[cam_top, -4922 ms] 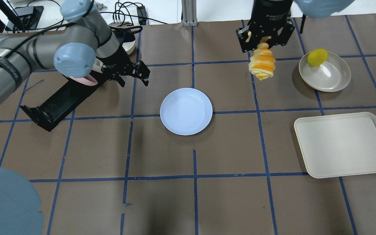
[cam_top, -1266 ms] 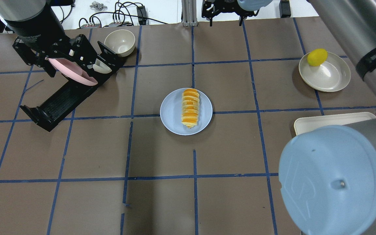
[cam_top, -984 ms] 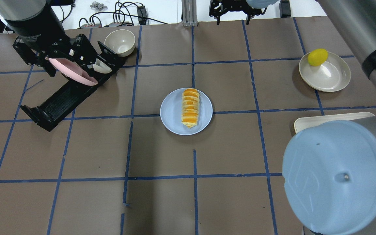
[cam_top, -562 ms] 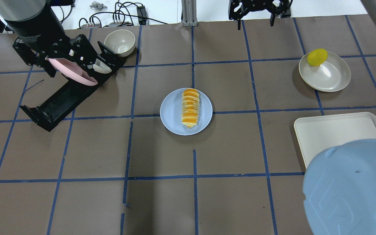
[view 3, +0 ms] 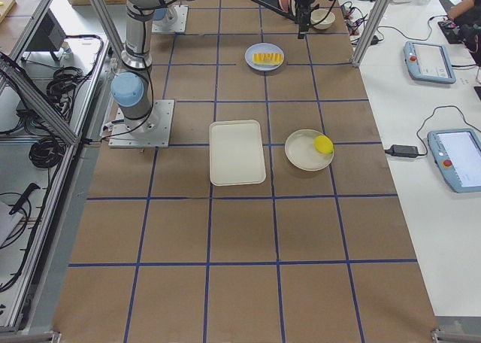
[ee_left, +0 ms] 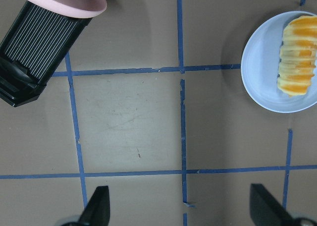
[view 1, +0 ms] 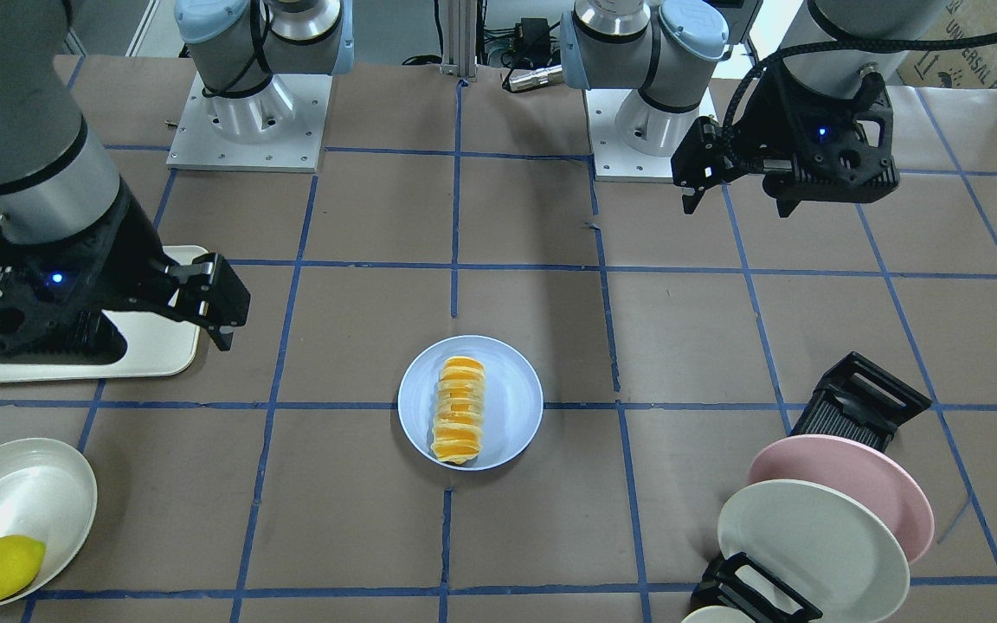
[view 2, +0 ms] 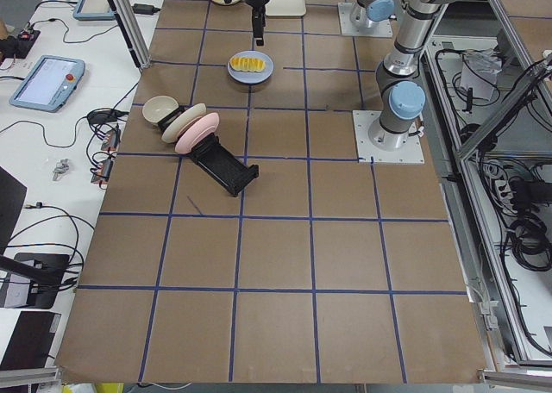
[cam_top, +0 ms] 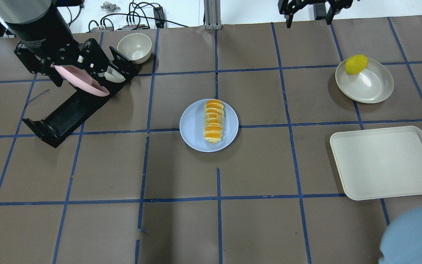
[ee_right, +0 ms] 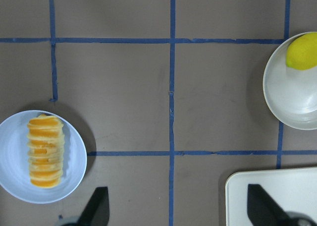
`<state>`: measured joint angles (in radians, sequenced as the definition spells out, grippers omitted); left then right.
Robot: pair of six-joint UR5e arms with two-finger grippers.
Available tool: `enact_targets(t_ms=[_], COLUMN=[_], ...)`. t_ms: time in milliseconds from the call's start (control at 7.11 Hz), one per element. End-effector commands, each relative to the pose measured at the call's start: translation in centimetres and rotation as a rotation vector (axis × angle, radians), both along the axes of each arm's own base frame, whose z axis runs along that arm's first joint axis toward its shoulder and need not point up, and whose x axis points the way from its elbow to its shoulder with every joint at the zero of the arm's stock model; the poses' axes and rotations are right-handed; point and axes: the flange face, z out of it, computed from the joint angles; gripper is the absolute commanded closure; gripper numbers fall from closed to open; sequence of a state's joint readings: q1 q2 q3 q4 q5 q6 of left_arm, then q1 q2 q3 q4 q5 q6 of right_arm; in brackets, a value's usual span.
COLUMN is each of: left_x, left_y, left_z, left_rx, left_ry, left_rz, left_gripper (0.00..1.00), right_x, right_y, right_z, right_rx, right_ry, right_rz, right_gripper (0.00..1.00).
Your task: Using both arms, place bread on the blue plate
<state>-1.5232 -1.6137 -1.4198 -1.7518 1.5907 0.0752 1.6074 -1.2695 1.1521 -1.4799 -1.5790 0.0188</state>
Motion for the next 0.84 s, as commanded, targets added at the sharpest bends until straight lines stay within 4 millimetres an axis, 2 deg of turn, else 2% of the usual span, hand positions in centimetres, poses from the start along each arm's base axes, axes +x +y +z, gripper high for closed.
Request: enact_targets(t_ms=[0, 141, 281, 703], left_x=[0.0, 0.0, 0.0, 0.0], left_y=[0.0, 0.0, 0.0, 0.0], left_z=[0.0, 0.0, 0.0, 0.0], left_rx=[0.001, -0.001, -0.001, -0.001], left_ry=[0.0, 0.0, 0.0, 0.0], left_rz=[0.0, 0.0, 0.0, 0.0], left_gripper=[0.0, 0.0, 0.0, 0.0], right_x=[-0.1, -0.3, -1.2, -1.4], right_y=[6.4, 7.8, 9.2, 9.4], right_z=[-2.6, -3.3, -3.8, -3.4], right_rx=[0.01, -0.049, -0.04, -0.047], right_ry=[-0.012, -0.003, 0.025, 0.04], right_rz=[0.018, 0.027, 0.013, 0.019], right_gripper=[0.0, 0.0, 0.0, 0.0])
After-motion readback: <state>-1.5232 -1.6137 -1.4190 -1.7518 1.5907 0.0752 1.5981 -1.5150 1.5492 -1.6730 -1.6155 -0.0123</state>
